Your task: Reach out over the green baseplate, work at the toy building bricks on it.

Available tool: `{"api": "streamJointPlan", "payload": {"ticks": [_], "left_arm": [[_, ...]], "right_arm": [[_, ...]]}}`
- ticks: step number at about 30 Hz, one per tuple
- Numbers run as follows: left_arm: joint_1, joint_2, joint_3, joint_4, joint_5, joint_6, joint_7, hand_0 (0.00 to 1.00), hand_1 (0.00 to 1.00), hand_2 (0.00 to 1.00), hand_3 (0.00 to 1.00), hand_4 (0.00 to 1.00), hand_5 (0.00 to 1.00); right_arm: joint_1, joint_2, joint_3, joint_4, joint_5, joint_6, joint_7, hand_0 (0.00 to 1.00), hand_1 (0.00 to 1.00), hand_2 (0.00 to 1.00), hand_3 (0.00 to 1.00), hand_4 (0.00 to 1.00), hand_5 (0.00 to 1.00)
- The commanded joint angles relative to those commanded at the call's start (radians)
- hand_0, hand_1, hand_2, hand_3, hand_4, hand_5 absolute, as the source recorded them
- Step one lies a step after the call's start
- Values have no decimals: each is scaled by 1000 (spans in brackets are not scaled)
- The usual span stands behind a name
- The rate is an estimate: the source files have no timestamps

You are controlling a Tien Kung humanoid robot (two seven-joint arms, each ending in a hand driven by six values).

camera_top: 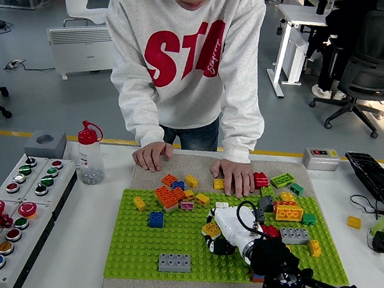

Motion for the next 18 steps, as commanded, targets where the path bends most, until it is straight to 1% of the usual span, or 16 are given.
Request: {"api": "streamJointPlan", "payload": {"ticks": [11, 12, 17, 18], "left_arm": [[3, -1, 0, 0, 2, 0, 1, 679, 689, 663, 621, 361, 998], [3, -1, 0, 0, 2, 0, 1, 679, 689, 663, 620, 361, 998], [1, 1, 1, 0, 0, 0, 0, 679, 689, 663, 620, 361, 998], [1, 1, 1, 0, 0, 0, -1, 680, 689, 663, 620, 361, 998]], "right_arm": [[-4, -2, -1, 9, -10, -15, 7, 559, 506, 526, 619, 554, 255], [-4, -3, 0, 11, -11, -16, 7, 554, 503, 526, 615, 537, 239], [-4, -19, 19, 39, -31, -22, 8, 554, 503, 526, 615, 537, 239], [-4, -25, 25, 50, -37, -23, 8, 551, 502, 527, 611, 522, 226]]}}
